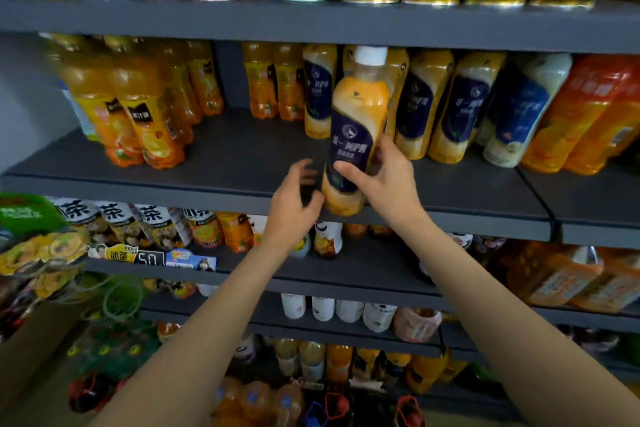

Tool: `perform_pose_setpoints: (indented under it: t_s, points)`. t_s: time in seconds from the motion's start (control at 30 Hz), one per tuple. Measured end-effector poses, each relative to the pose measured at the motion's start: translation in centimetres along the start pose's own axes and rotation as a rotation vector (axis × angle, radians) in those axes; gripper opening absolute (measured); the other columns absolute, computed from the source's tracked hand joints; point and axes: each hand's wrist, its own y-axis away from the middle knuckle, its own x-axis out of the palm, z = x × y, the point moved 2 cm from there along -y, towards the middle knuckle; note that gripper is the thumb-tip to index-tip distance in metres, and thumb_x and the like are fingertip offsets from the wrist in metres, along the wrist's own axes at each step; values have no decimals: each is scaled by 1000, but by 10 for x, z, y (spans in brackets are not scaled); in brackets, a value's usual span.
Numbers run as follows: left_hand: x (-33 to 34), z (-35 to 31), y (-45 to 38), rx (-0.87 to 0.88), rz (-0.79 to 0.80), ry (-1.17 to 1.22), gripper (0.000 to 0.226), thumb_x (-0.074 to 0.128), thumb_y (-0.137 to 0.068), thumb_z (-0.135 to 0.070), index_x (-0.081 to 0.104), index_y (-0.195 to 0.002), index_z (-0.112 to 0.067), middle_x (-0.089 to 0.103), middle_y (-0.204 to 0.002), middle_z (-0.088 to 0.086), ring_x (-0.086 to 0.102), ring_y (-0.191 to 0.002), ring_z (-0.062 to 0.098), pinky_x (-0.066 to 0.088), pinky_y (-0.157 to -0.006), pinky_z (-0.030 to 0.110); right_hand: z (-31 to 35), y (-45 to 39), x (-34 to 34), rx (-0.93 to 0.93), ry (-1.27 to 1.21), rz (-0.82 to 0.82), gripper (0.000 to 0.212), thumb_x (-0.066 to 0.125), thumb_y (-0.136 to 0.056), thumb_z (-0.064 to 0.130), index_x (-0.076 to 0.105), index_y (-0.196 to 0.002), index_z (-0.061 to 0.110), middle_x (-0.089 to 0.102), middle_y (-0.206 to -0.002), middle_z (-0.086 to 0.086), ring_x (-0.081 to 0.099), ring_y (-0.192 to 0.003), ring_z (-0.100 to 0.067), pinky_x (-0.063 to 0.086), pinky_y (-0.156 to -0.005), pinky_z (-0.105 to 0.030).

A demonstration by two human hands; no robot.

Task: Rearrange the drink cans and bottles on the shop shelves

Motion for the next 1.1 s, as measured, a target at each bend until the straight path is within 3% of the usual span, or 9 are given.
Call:
perform_pose_setpoints:
  t_s: [0.13,0.4,0.47,0.57,0.67,0.73,0.87,1.0,1.1]
  points:
    - [0,4,-21,53,95,-83,57,60,-88,-14,35,-139,-14,55,-127,2,50,-113,7,37,-89,11,-7,-37,26,4,51,-27,58,72,-80,29,47,-123,1,63,-113,-10,59,-105,-23,40,-76,-15]
    - [32,7,-72,-81,195,-257,56,61,-88,-29,35,-136,-15,53,-131,8,48,-122,28,39,-100,44,-39,-30,15,138,89,-43,45,64,-88,20,51,-128,5,61,-118,-10,58,-107,-19,45,-91,-21]
    - [40,8,-79,-129,142,-380,50,54,-92,-30,35,-135,-13,52,-131,9,46,-123,29,35,-100,43,-49,-3,-9,145,102,-136,34,60,-90,15,55,-122,5,62,-109,-6,59,-97,-11,43,-80,-6]
    - [47,7,-90,-198,94,-465,49,48,-95,-29,32,-136,-8,45,-136,12,41,-126,31,32,-100,43,-62,48,-61,126,143,-418,13,54,-92,7,60,-103,11,62,-93,0,60,-82,-5,47,-72,-16]
    - [52,8,-99,-260,74,-496,54,48,-96,-30,27,-140,-7,38,-142,13,35,-131,32,29,-103,45,-90,103,-88,324,164,-647,11,50,-92,3,56,-91,11,57,-82,-1,55,-72,-6,40,-63,-21]
    - [55,7,-100,-291,62,-504,56,48,-96,-30,25,-142,-7,36,-143,14,34,-131,33,28,-104,46,-122,128,-83,563,177,-530,10,54,-91,5,56,-100,6,59,-93,-6,54,-83,-16,38,-67,-24]
    - [53,7,-90,-238,-61,-412,44,50,-94,-22,36,-133,-5,40,-135,15,43,-122,33,35,-101,43,-180,133,-57,802,158,-158,52,66,-86,18,41,-130,8,53,-126,-11,54,-110,-24,46,-87,-36]
    - [45,-2,-35,63,-311,-170,26,45,-86,-3,52,-111,-3,50,-112,13,54,-94,18,41,-83,23,-204,120,-39,838,44,-157,63,71,-82,22,35,-133,9,50,-131,-10,48,-119,-28,40,-87,-30]
    - [58,9,30,238,-317,-169,23,43,-81,3,58,-98,-2,50,-100,14,49,-86,17,40,-79,21,-220,116,-32,842,13,-170,64,72,-81,22,37,-132,10,50,-133,-8,48,-120,-26,38,-85,-27]
